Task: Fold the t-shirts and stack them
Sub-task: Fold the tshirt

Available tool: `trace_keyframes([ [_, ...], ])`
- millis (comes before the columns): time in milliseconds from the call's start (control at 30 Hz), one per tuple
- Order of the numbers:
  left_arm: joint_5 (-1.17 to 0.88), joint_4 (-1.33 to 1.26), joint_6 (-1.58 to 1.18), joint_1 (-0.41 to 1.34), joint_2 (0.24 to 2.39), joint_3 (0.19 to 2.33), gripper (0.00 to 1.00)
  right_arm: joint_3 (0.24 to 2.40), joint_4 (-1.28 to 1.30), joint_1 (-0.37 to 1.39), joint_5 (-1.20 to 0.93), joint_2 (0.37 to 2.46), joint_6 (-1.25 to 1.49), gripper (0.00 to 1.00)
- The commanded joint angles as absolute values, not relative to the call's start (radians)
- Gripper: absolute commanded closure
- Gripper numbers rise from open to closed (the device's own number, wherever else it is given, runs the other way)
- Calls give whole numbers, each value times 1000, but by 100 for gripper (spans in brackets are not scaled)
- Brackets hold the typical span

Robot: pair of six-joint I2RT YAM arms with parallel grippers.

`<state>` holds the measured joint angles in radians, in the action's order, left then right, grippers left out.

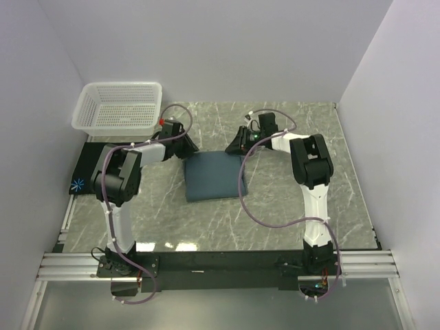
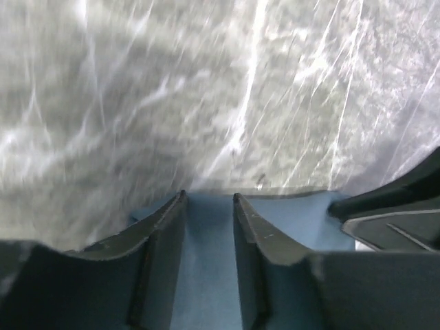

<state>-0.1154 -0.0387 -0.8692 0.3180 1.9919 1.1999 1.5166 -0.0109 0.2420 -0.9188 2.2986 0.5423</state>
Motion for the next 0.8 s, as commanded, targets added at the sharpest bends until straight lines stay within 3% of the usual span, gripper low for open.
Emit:
trace_keyframes([
  [0, -84, 49, -781, 307, 2019, 1267, 58, 1546, -51, 229, -928, 2225, 575, 66],
  [167, -75, 72, -749, 308, 1878, 1276, 31, 1404, -133, 232, -902, 1978, 635, 64],
  [267, -95, 101, -770, 328, 1765, 1256, 22, 1295, -237, 239, -937, 1869, 741, 62],
  [433, -106, 91, -830, 396, 1589, 1128, 23, 1097, -429, 302, -999, 1773, 903, 60],
  [533, -132, 55, -886, 431, 1514, 1010, 30, 1011, -513, 336, -1006, 1778, 954, 60],
  [767, -160, -98, -985, 457, 1592, 761, 44, 896, -667, 313, -971, 2038, 1006, 69],
])
